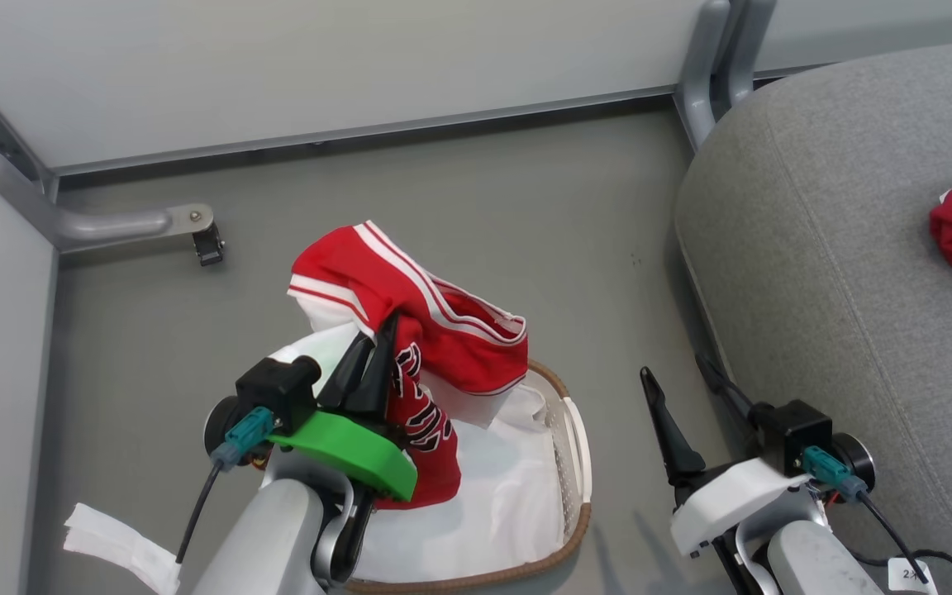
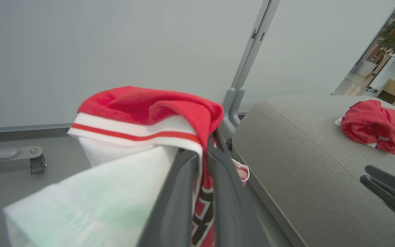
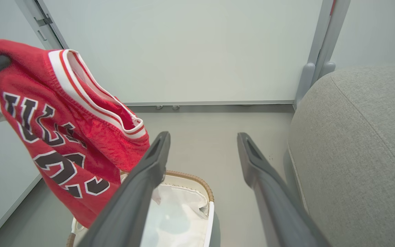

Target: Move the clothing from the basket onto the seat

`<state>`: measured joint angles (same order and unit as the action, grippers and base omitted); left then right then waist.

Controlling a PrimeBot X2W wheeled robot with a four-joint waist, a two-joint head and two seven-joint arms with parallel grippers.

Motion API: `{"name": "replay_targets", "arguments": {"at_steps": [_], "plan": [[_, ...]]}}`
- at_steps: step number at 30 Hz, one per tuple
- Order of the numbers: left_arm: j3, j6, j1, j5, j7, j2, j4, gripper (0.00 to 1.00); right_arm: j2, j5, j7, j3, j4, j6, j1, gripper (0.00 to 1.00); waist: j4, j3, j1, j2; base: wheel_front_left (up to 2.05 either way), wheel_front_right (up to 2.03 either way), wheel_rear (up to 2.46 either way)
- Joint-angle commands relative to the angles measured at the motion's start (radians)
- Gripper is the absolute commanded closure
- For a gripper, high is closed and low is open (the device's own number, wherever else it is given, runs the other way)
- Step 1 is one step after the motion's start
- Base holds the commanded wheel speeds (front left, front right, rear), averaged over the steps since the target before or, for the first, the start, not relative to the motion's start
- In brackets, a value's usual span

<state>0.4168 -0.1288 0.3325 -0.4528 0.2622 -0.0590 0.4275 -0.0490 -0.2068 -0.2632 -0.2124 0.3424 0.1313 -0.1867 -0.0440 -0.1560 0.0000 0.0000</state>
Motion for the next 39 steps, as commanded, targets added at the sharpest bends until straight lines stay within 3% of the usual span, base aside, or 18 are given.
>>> {"name": "replay_targets", "arguments": {"at_steps": [1,16,28,39], "plan": [[0.003,-0.003,0.018,-0.003,0.004,-0.005,-0.020,1.00,-0.005,0.005,-0.002,0.001,0.001,-0.001,0.024,0.00,0.011,0.029,0.0000,0.0000,0.00,0.00,0.00],[0.043,-0.003,0.101,-0.022,0.004,-0.009,-0.167,1.00,-0.005,-0.017,-0.002,-0.023,0.000,-0.001,0.099,0.00,0.028,0.103,0.0000,0.0000,0.00,0.00,0.00],[0.118,-0.003,0.122,-0.015,0.004,0.003,-0.165,1.00,-0.006,0.008,-0.002,-0.279,-0.084,-0.001,-0.031,0.00,0.085,0.076,0.0000,0.0000,0.00,0.00,0.00],[0.231,-0.003,0.143,-0.039,0.004,0.007,-0.179,1.00,-0.005,-0.002,-0.002,-0.362,0.065,-0.001,-0.206,0.00,0.166,0.046,0.0000,0.0000,0.00,0.00,0.00]]}}
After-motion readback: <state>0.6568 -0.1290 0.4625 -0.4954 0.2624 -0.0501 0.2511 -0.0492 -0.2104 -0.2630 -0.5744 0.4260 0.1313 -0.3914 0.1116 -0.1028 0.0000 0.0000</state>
